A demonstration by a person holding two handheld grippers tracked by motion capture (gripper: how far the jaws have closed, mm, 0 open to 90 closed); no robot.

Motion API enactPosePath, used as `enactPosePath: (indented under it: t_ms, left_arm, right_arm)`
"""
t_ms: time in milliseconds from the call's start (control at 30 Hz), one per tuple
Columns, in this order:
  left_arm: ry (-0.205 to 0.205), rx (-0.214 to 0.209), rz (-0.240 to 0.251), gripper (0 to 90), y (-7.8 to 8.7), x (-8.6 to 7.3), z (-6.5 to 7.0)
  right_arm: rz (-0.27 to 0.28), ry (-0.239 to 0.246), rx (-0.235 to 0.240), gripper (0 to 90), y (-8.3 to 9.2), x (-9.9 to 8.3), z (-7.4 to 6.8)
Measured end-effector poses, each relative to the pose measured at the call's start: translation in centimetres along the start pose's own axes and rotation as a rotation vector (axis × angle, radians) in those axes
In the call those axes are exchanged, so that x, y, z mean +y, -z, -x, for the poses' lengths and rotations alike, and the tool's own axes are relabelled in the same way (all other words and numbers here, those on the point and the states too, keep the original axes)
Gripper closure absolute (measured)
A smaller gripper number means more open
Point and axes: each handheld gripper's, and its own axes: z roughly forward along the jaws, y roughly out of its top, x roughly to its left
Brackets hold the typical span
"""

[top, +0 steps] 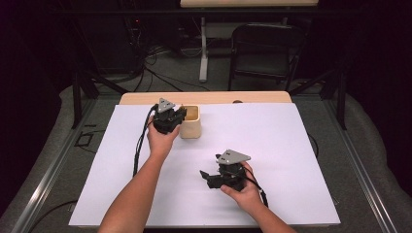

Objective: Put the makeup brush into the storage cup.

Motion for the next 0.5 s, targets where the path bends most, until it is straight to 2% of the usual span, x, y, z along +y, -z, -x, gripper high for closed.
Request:
enactPosePath:
  t_ms: [500]
  left_arm:
    - [0.003,0.004,-0.011,83.7,0.15,-0.42,-0.39]
  right_arm:
    - [-0.005,-0.001,0.004,19.7,-0.07,-0.02,-0.09]
